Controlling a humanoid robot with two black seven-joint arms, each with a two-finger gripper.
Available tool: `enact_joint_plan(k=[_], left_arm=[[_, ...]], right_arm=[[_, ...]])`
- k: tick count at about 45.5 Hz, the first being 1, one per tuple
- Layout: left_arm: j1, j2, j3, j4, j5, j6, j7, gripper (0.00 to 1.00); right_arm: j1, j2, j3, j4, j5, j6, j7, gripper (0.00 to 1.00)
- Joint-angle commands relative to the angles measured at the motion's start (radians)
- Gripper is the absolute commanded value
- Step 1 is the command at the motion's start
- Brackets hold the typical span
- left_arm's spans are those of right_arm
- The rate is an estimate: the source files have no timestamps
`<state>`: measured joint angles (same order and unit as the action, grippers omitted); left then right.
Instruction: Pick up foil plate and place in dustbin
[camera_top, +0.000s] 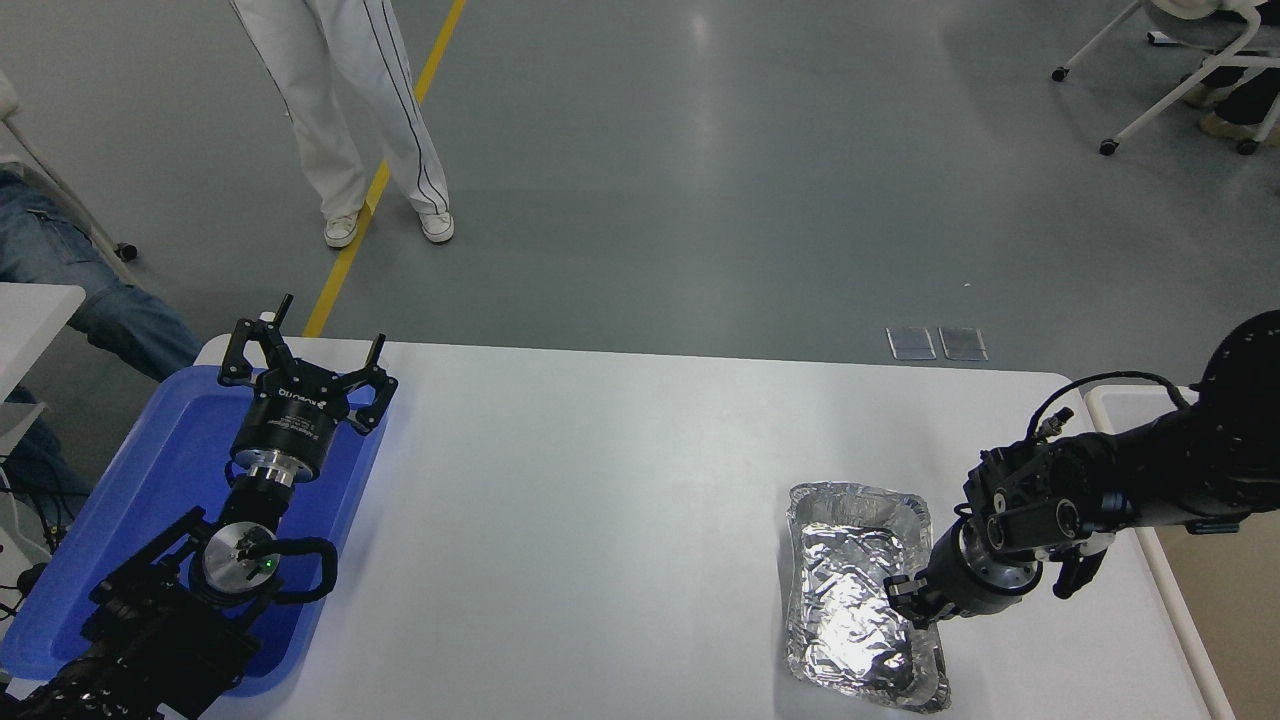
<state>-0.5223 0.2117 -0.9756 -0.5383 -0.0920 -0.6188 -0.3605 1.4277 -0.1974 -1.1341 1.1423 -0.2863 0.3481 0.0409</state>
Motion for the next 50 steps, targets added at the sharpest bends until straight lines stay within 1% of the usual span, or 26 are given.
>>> enact_joint_plan(k=[1,6,13,25,38,50], left_arm=[[-0.001,0.000,0.000,0.000,0.000,0.001,0.000,1.00],[-0.001,0.000,0.000,0.000,0.000,0.001,0.000,1.00],[-0.001,0.000,0.000,0.000,0.000,-0.001,0.000,1.00],[-0.001,0.000,0.000,0.000,0.000,-0.001,0.000,1.00],[-0.001,0.000,0.000,0.001,0.000,0.001,0.002,1.00],[-0.001,0.000,0.000,0.000,0.002,-0.001,0.000,1.00]], right_arm=[[0.105,-0.028,-0.010,0.005,0.003,0.204,0.001,0.00],[0.169,-0.030,-0.021,0.005,0.001,0.296,0.001,0.00],[0.264,-0.076,-0.030,0.007,0.002,0.437,0.001,0.00],[0.391,-0.091,-0.076,0.007,0.004,0.437,0.001,0.00],[0.555,-0.168,-0.095,0.007,0.004,0.437,0.001,0.00],[0.691,-0.171,-0.138,0.007,0.002,0.437,0.001,0.00]])
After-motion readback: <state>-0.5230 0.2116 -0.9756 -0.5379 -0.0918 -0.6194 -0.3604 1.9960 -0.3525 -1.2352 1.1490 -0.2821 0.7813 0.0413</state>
